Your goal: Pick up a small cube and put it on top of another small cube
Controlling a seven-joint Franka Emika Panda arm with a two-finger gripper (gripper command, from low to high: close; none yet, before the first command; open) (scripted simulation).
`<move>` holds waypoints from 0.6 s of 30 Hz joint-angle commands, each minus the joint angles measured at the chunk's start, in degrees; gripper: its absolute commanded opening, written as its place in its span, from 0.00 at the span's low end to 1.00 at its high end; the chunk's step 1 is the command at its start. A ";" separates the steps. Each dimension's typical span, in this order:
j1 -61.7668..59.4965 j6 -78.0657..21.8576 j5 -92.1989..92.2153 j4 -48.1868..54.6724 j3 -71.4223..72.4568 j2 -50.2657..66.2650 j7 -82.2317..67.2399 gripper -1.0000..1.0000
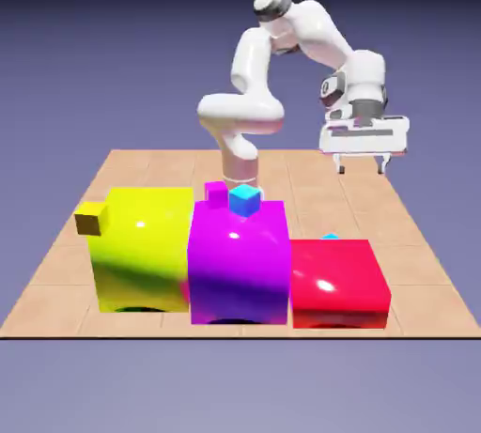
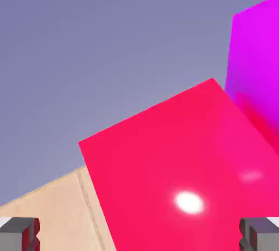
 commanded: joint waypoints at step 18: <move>-7.75 -14.59 16.54 3.04 35.39 -9.83 30.34 0.50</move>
